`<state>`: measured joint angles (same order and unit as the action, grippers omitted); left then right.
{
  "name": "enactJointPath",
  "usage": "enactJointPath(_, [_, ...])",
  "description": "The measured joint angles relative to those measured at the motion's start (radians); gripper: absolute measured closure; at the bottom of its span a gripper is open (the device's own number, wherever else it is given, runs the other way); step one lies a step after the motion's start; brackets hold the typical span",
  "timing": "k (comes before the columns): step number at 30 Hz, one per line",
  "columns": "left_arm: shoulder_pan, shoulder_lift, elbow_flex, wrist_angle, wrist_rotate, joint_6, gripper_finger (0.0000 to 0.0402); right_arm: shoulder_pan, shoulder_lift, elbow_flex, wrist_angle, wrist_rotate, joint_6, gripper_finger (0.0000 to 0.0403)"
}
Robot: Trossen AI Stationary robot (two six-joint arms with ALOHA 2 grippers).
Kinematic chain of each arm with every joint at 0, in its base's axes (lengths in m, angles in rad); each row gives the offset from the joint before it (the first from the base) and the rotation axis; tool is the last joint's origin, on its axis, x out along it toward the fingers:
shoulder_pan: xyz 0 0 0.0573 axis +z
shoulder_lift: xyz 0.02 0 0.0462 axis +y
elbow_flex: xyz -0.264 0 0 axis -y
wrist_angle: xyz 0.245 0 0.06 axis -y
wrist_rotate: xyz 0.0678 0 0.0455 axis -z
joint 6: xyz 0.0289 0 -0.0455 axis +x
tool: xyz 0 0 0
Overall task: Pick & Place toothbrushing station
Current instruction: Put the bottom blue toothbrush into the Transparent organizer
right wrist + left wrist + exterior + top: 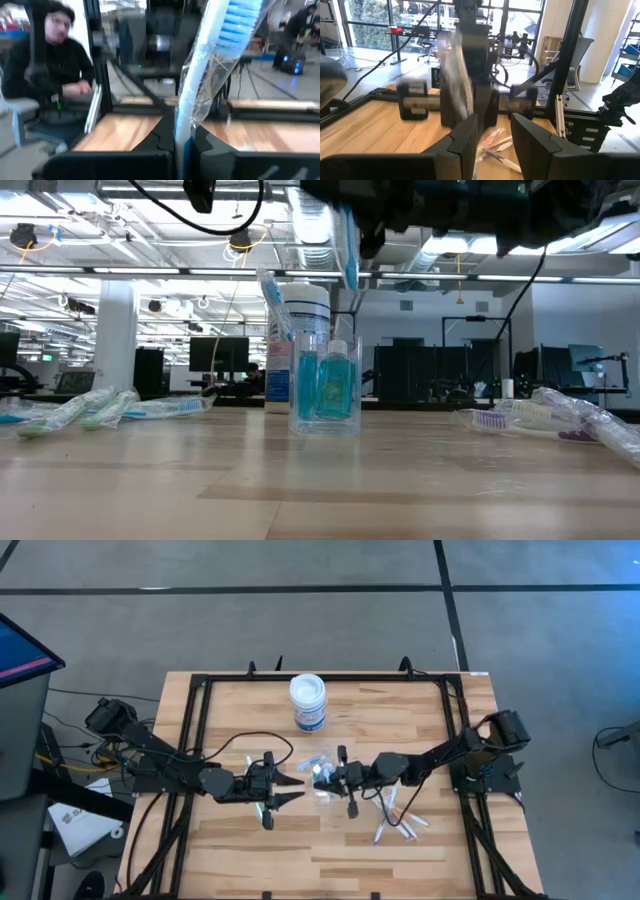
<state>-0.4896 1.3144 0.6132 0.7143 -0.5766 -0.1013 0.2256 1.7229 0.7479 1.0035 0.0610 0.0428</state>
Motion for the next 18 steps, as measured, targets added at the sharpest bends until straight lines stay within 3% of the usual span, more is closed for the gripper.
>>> enactJointPath(18, [0.000,0.001,0.000,0.000,0.001,0.000,0.0288,-0.015,0.209,0.000,0.200,-0.008,0.002,0.0401])
